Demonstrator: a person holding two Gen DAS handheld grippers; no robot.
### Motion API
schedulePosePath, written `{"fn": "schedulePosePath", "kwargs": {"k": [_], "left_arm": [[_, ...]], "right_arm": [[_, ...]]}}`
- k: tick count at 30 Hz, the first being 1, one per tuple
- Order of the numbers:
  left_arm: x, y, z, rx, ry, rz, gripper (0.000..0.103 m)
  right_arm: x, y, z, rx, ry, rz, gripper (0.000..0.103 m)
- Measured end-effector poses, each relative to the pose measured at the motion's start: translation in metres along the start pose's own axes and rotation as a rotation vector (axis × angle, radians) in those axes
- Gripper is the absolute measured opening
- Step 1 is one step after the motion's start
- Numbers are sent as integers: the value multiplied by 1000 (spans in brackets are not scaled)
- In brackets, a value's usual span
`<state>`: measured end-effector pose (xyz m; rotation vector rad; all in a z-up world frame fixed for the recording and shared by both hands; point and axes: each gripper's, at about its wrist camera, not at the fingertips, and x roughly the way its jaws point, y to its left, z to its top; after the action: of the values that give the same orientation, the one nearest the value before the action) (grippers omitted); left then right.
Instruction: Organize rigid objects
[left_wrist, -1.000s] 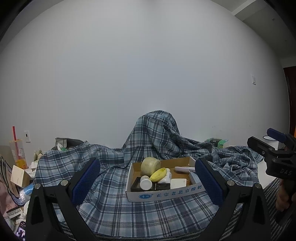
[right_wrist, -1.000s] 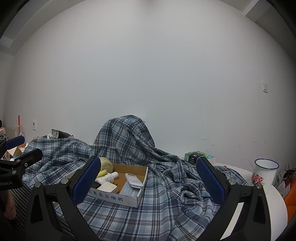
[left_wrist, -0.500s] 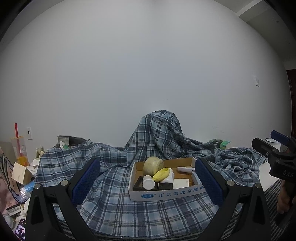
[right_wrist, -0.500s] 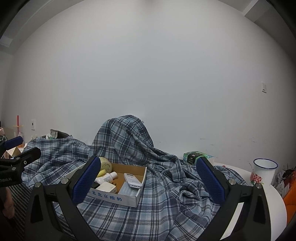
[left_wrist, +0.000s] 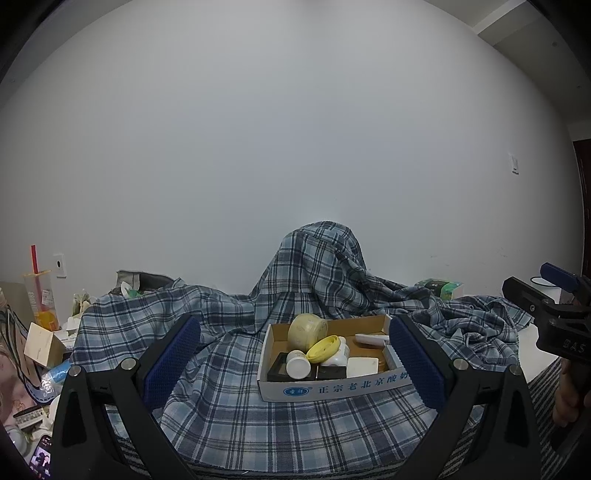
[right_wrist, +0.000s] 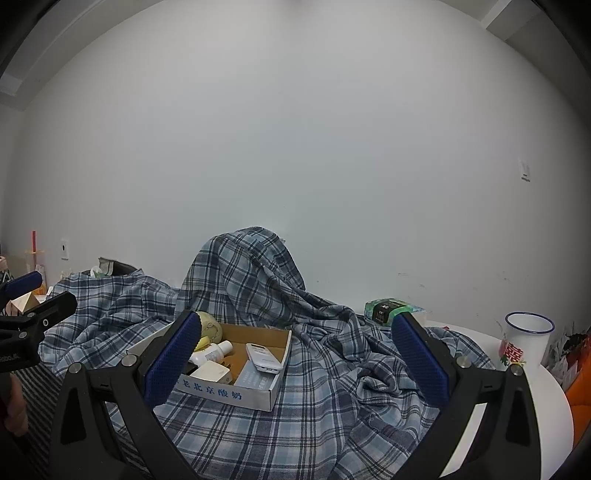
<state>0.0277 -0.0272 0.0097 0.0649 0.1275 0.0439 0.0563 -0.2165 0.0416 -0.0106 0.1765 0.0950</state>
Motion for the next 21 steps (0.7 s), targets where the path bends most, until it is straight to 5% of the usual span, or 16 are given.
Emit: {"fn": "schedulePosePath", "kwargs": {"k": [21], "left_arm": [[-2,0,1,-6,-10,3,103]], "right_arm": [[-1,1,0,1,2,-3,103]]}}
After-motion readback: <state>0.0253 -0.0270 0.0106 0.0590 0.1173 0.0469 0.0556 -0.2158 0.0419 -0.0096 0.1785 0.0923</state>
